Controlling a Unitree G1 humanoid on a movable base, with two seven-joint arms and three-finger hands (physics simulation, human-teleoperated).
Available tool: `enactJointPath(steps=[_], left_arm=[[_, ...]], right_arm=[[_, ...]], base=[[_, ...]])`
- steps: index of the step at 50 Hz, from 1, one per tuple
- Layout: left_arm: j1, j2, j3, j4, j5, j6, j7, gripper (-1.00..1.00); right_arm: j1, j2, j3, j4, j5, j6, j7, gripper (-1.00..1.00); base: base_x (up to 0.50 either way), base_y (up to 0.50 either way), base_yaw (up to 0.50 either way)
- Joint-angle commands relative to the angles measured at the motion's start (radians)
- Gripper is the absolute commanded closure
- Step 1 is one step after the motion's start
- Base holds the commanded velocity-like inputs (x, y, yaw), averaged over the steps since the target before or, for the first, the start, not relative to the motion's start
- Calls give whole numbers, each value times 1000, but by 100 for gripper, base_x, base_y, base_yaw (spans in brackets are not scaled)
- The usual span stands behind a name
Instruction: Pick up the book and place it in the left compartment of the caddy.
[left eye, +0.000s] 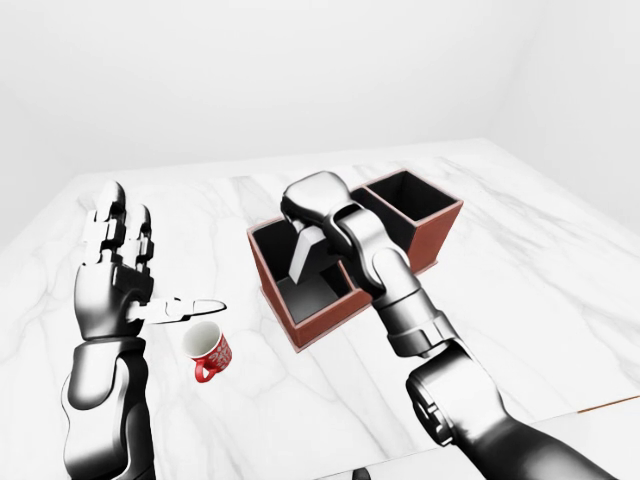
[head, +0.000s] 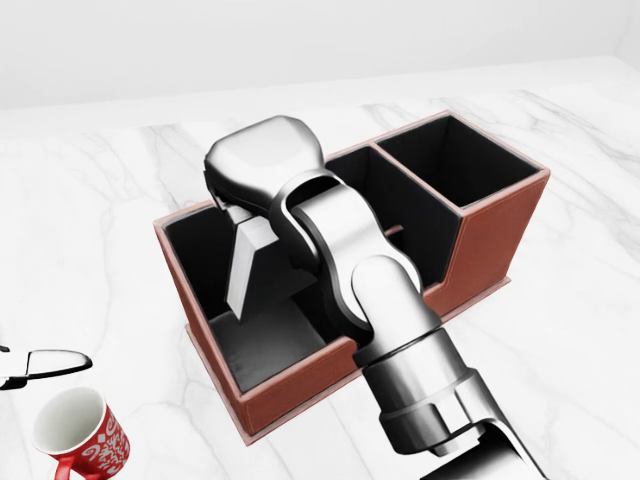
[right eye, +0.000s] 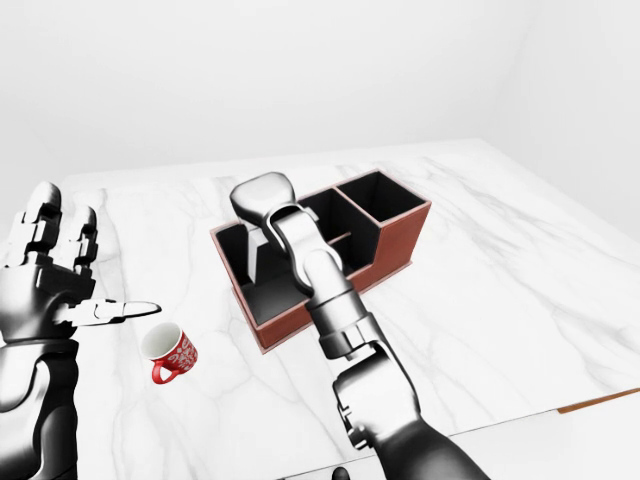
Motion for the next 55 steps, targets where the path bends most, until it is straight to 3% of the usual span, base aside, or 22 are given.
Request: enactJointPath(steps=[1,25,55], left_arm=[[2,-1,0,4,-2,0,-1,-100],[8,1,9,18,-10,0,-8,-100],[13,2,18,27,-20,0,-10,-100]], right_arm=[[5,11,1,45,-23,0,-75,100],[10,43,17,126,-26,0,-127,100],[-30,53,29,401,-48,0,-313,100]], base=[[0,0,0],[0,0,0],[0,0,0]])
